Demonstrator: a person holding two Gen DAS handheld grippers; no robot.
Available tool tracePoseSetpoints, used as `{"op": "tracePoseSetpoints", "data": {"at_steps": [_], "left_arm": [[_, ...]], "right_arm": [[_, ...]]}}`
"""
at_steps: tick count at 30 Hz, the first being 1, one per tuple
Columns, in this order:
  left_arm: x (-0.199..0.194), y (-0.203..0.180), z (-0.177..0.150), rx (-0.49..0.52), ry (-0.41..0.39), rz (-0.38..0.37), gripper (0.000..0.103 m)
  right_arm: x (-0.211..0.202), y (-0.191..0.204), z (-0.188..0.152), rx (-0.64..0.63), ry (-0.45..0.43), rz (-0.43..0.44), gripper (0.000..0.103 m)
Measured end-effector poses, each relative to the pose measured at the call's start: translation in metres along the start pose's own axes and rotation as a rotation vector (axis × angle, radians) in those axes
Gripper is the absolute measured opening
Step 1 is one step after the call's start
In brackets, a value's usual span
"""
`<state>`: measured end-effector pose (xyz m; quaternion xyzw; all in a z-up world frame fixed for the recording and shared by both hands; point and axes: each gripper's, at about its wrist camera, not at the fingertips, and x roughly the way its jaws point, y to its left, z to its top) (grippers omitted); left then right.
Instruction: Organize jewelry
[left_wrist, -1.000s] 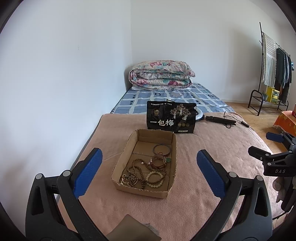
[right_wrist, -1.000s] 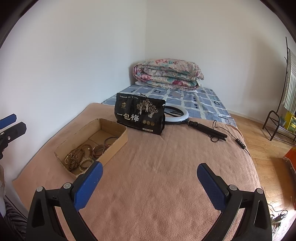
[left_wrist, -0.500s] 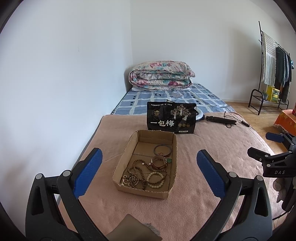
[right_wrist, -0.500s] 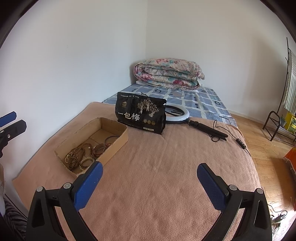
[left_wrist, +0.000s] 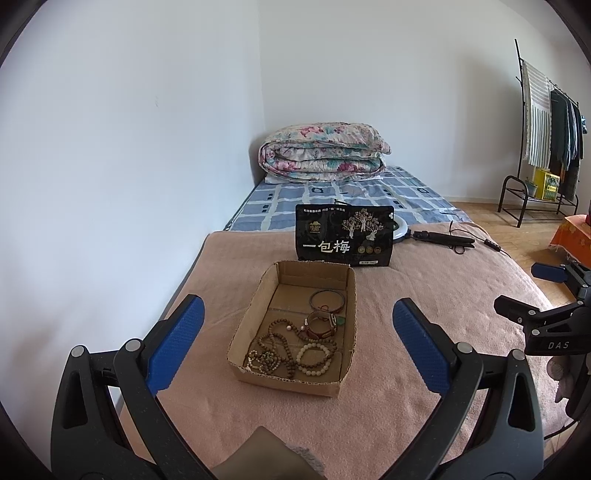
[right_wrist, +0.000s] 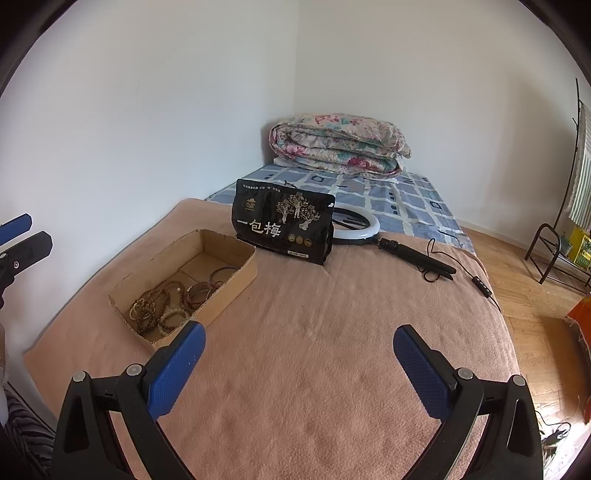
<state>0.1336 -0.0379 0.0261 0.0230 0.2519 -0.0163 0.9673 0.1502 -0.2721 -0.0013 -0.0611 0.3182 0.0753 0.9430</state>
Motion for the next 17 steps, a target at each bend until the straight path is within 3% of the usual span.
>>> {"op": "tracePoseSetpoints", "data": {"at_steps": [17], "left_arm": [[0.0007,0.0052,0.0008,-0.006,-0.014,0.016,0.103]], "right_arm": [[0.0006,0.0007,-0.0010,-0.004,0.003,0.000,0.103]]}}
